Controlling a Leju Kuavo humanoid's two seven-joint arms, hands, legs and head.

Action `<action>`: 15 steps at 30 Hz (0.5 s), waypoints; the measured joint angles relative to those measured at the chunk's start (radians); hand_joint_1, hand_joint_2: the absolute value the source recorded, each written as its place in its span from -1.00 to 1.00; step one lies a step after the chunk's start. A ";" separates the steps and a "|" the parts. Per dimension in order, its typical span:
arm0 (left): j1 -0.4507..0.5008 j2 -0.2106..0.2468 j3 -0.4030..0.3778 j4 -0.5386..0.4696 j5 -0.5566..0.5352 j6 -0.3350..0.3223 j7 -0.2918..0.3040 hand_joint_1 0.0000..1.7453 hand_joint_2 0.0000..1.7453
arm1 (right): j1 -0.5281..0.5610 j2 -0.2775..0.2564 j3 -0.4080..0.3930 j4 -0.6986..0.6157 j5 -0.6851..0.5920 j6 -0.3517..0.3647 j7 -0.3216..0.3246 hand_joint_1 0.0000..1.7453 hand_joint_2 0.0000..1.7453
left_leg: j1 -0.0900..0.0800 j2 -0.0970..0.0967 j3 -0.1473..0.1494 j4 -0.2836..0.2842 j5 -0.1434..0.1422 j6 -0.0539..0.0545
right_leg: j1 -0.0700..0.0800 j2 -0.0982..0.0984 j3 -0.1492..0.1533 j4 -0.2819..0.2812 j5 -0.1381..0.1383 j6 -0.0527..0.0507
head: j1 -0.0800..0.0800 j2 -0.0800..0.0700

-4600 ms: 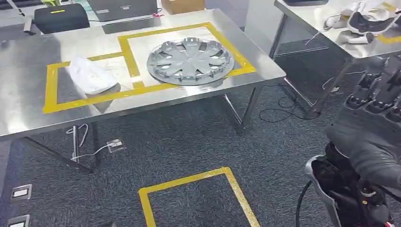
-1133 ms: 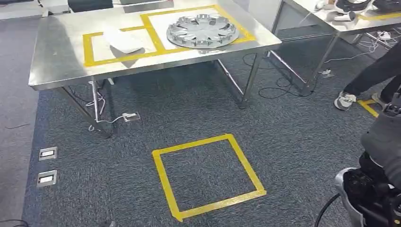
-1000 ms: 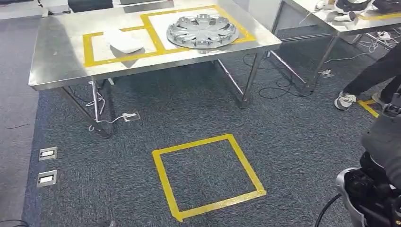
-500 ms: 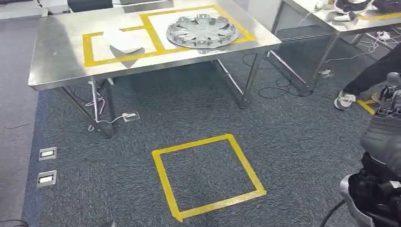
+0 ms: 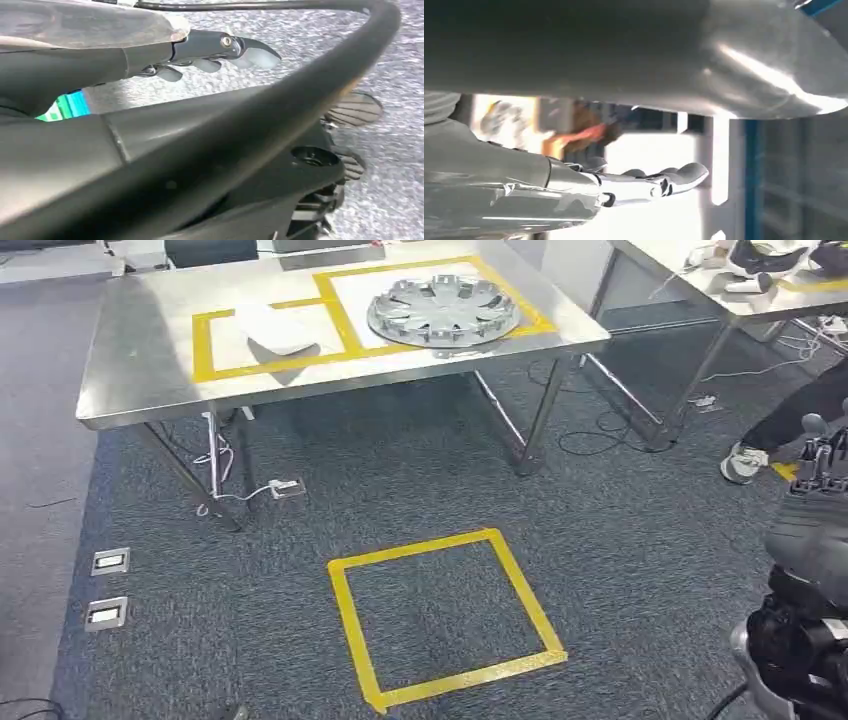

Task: Take the parts from the cabinet and place them on the table.

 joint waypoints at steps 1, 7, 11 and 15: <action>-0.003 0.001 0.000 0.000 -0.002 -0.003 -0.002 -1.00 -1.00 | -0.008 0.000 -0.003 0.041 0.003 -0.009 -0.001 -1.00 -1.00 | -0.001 -0.002 -0.007 0.014 -0.006 -0.009 | 0.009 0.003 0.021 -0.024 -0.015 -0.010 | 0.011 0.000; -0.005 0.003 0.000 0.000 -0.012 -0.010 -0.003 -1.00 -1.00 | -0.053 -0.002 -0.024 0.435 -0.015 -0.017 -0.086 -1.00 -1.00 | -0.002 -0.002 -0.019 0.008 0.006 0.007 | 0.015 0.004 0.003 -0.019 -0.010 -0.036 | -0.034 0.000; -0.008 0.005 0.000 0.000 -0.022 -0.011 -0.002 -1.00 -1.00 | -0.092 -0.005 -0.029 0.797 -0.055 0.002 -0.174 -1.00 -1.00 | 0.001 -0.010 -0.019 0.003 0.010 0.012 | 0.020 -0.004 0.002 -0.019 -0.013 -0.049 | -0.045 0.000; -0.008 0.008 0.000 0.000 -0.023 -0.011 -0.001 -1.00 -1.00 | -0.124 -0.005 -0.029 1.043 -0.055 -0.015 -0.107 -1.00 -1.00 | 0.005 -0.009 -0.018 0.001 0.010 0.011 | 0.026 -0.003 0.002 -0.019 -0.013 -0.058 | -0.057 0.000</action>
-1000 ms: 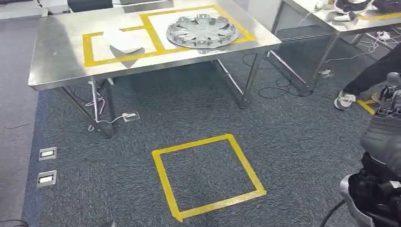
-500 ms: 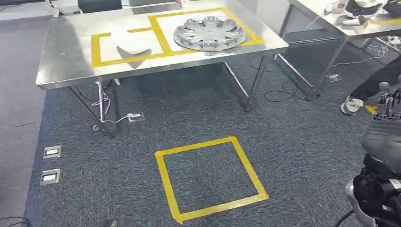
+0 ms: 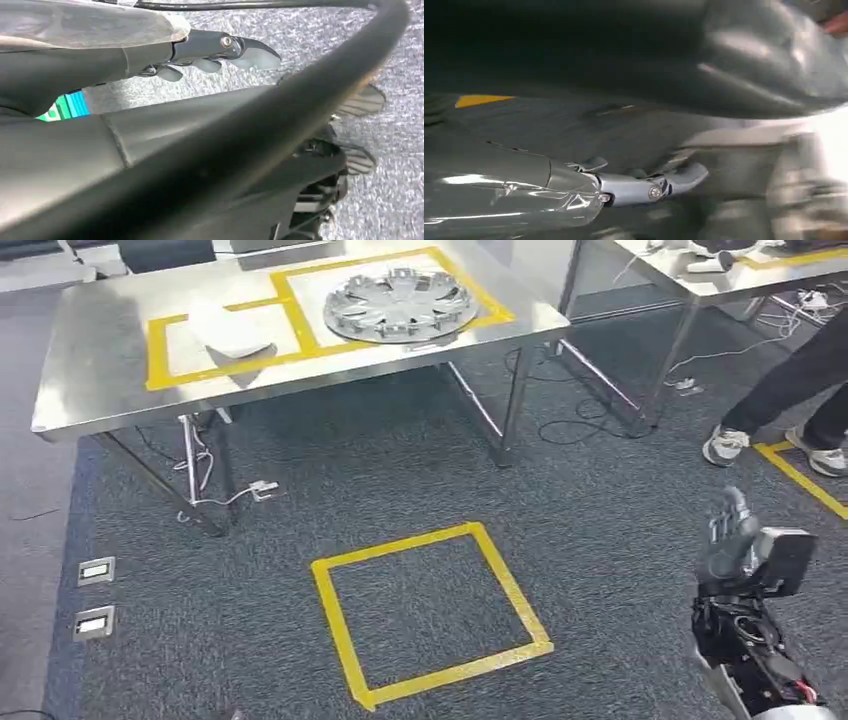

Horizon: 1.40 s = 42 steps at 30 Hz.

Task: Take the parts from the cabinet and place them on the table.

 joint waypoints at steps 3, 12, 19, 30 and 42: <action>-0.002 0.001 0.000 0.000 -0.002 0.000 0.003 -1.00 -1.00 | -0.013 0.000 0.008 0.171 0.013 0.003 0.024 -1.00 -1.00 | 0.001 0.000 0.000 -0.001 0.001 -0.017 | 0.001 0.000 0.000 0.000 0.000 -0.001 | -0.001 0.000; -0.005 0.002 0.000 0.000 -0.005 0.001 0.010 -1.00 -1.00 | -0.014 0.006 0.047 0.481 0.059 -0.030 0.187 -1.00 -1.00 | 0.001 0.001 -0.001 0.002 -0.002 -0.042 | -0.001 0.001 0.001 0.001 0.001 -0.001 | 0.004 0.000; -0.008 0.005 0.000 0.000 -0.014 0.000 0.019 -1.00 -1.00 | 0.009 0.019 0.111 0.610 0.131 -0.041 0.329 -1.00 -1.00 | -0.001 0.002 -0.002 0.007 -0.005 -0.039 | -0.003 0.001 0.002 0.000 0.001 -0.001 | 0.010 0.000; -0.013 0.007 -0.004 0.000 -0.019 0.000 0.024 -1.00 -1.00 | 0.056 0.037 0.227 0.710 0.230 -0.010 0.508 -1.00 -1.00 | -0.002 0.004 -0.001 0.007 -0.006 -0.038 | -0.004 0.002 0.002 0.000 0.001 0.000 | 0.010 0.000; -0.017 0.010 -0.004 0.000 -0.021 -0.002 0.024 -1.00 -1.00 | 0.094 0.054 0.265 0.750 0.142 -0.030 0.516 -1.00 -1.00 | -0.002 0.006 -0.001 0.007 -0.006 -0.037 | -0.004 0.003 0.002 0.000 0.001 0.000 | 0.011 0.000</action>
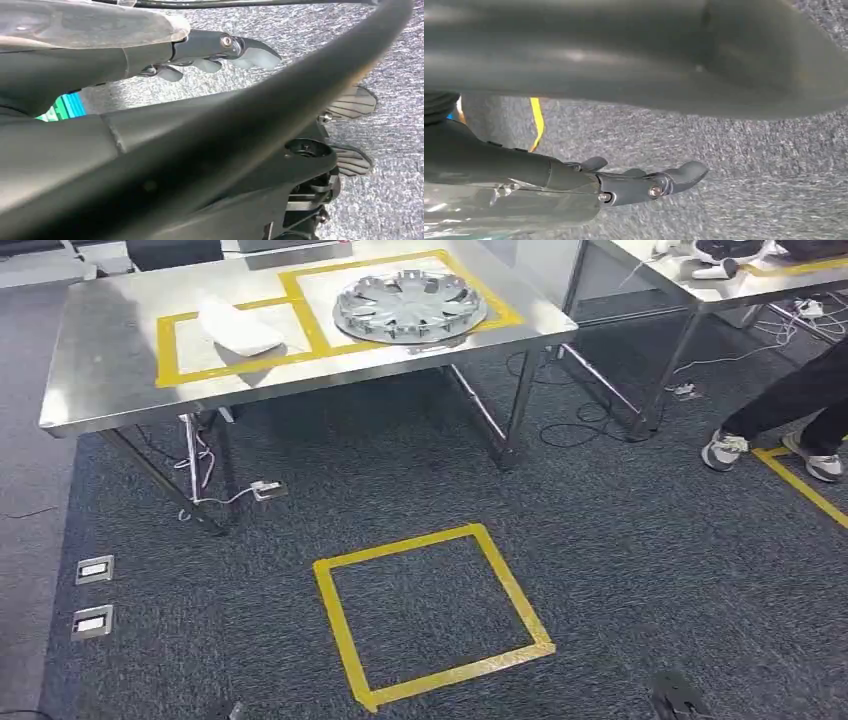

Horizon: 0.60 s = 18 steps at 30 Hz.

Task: Take the parts from the cabinet and place them on the table.

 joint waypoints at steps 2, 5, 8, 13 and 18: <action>0.000 0.000 0.000 0.000 0.000 -0.001 0.000 -1.00 -1.00 | 0.001 0.003 0.000 0.002 -0.016 0.000 -0.010 -1.00 -1.00 | 0.000 0.000 0.000 0.000 0.000 0.000 | 0.000 0.000 0.000 0.000 0.000 0.000 | 0.000 0.000; 0.000 0.000 0.000 0.000 0.000 -0.002 0.001 -1.00 -1.00 | 0.000 0.007 0.000 0.002 -0.023 0.003 -0.016 -1.00 -1.00 | 0.000 0.000 0.001 0.000 0.000 0.000 | 0.000 0.000 0.000 0.000 0.000 0.000 | 0.000 0.000; 0.000 0.000 0.000 0.000 0.000 -0.002 0.003 -1.00 -1.00 | 0.000 0.010 0.000 0.002 -0.023 0.003 -0.017 -1.00 -1.00 | 0.000 0.000 0.000 0.000 0.000 0.000 | 0.000 0.000 0.000 0.000 0.000 0.000 | 0.000 0.000; 0.001 0.000 0.000 0.000 0.002 0.001 0.006 -1.00 -1.00 | 0.000 0.014 0.000 0.004 -0.026 0.003 -0.026 -1.00 -1.00 | 0.000 0.000 0.000 0.000 0.000 0.000 | 0.000 0.000 0.000 0.000 0.000 0.000 | 0.000 0.000; 0.002 0.003 0.000 0.000 0.005 0.001 0.007 -1.00 -1.00 | -0.001 0.018 0.000 0.006 -0.029 0.005 -0.026 -1.00 -1.00 | 0.000 0.000 0.000 0.000 0.000 0.000 | 0.000 0.000 0.001 0.000 0.000 0.000 | 0.001 0.000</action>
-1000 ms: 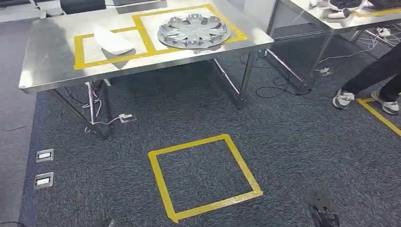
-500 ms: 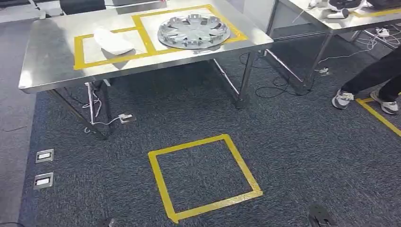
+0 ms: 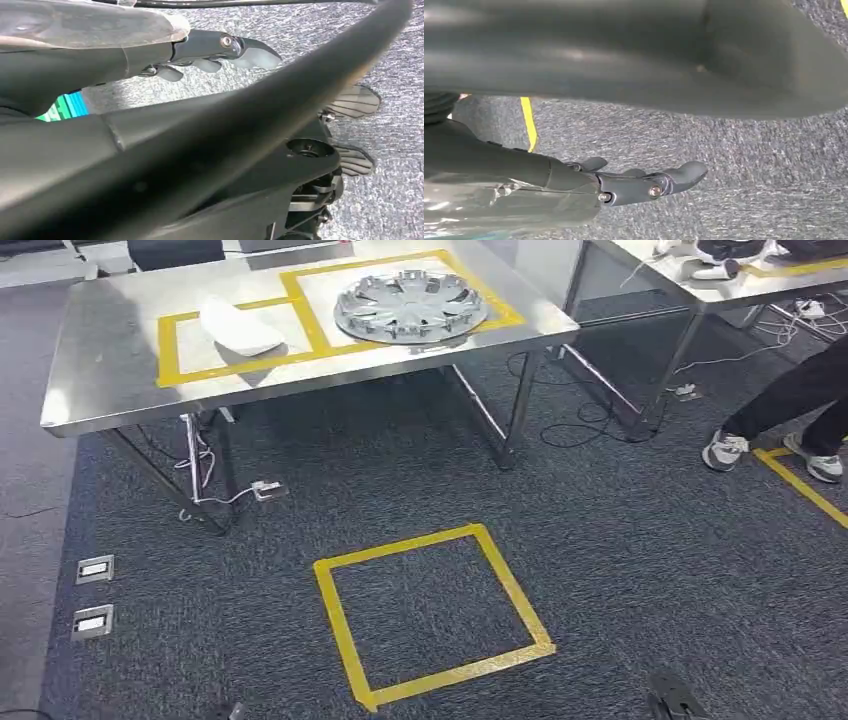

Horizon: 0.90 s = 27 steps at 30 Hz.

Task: Take the parts from the cabinet and place them on the table.

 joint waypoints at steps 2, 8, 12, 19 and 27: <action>0.000 0.002 0.000 0.000 0.000 0.000 0.000 -1.00 -1.00 | 0.000 0.001 0.000 0.000 0.000 0.000 0.000 -1.00 -1.00 | 0.000 0.000 0.000 0.000 0.000 0.000 | 0.000 0.000 0.000 0.000 0.000 0.000 | 0.000 0.000; 0.000 0.005 0.000 0.000 0.000 0.001 0.000 -1.00 -1.00 | 0.000 0.005 0.000 0.002 -0.003 0.010 0.000 -1.00 -1.00 | 0.000 0.000 0.000 0.003 -0.002 0.003 | -0.001 0.000 0.001 0.000 0.000 0.000 | -0.002 0.000; 0.001 0.006 0.000 0.000 0.003 0.003 0.000 -1.00 -1.00 | 0.000 0.008 0.000 0.003 -0.008 0.016 -0.007 -1.00 -1.00 | -0.001 0.000 -0.003 0.008 -0.005 0.007 | -0.001 0.000 0.001 0.000 0.000 0.002 | -0.004 0.000; 0.007 0.010 0.000 0.000 0.006 0.003 -0.002 -1.00 -1.00 | -0.001 0.011 0.000 0.005 -0.010 0.027 -0.010 -1.00 -1.00 | -0.003 0.001 -0.013 0.027 -0.013 0.021 | -0.004 0.000 0.001 -0.001 0.002 0.018 | -0.005 0.000; 0.006 0.013 0.000 0.000 0.009 0.005 -0.008 -1.00 -1.00 | -0.004 0.011 0.000 0.006 -0.021 0.027 -0.011 -1.00 -1.00 | 0.003 0.022 0.013 -0.012 0.003 0.047 | -0.009 0.002 -0.142 0.311 -0.138 0.041 | 0.028 0.000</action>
